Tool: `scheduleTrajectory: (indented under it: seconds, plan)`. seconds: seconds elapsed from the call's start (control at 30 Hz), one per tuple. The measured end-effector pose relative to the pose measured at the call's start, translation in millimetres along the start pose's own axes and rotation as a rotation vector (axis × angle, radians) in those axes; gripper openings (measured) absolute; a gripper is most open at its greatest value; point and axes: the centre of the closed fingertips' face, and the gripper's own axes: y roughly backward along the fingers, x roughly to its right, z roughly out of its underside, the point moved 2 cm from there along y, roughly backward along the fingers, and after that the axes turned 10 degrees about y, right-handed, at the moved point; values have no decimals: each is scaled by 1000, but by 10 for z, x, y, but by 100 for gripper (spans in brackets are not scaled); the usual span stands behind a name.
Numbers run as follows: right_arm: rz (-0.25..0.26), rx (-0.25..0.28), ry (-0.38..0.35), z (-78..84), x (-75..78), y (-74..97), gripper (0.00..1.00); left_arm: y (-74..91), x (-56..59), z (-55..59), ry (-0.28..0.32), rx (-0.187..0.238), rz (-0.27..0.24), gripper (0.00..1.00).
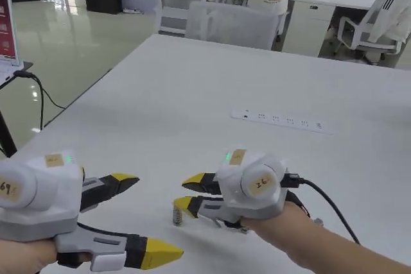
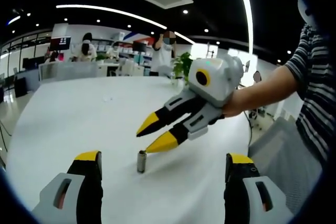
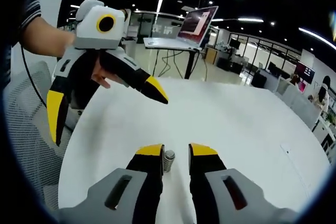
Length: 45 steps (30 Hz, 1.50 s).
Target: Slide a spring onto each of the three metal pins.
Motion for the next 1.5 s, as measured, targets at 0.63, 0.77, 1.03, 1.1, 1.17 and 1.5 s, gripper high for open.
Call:
scheduleTrajectory:
  seconds: [0.63, 0.77, 1.03, 1.1, 1.17, 1.5]
  plan:
    - [126, 101, -190, 119, -2, 793, 49, -138, 110, -90, -13, 22, 5, 96]
    - [162, 100, -221, 243, 0, 1008, 53, -134, 130, -133, -19, 31, 5, 97]
    - [289, 81, -293, 592, 53, 1517, 64, -103, 144, -160, -27, 45, -20, 98]
    - [315, 77, -308, 659, 49, 1625, 66, -98, 140, -144, -39, 38, -32, 98]
    - [330, 77, -323, 706, 32, 1701, 68, -99, 145, -144, -44, 36, -36, 98]
    - [416, 49, -381, 977, -100, 2046, 79, -75, 205, -143, -68, 37, -50, 98]
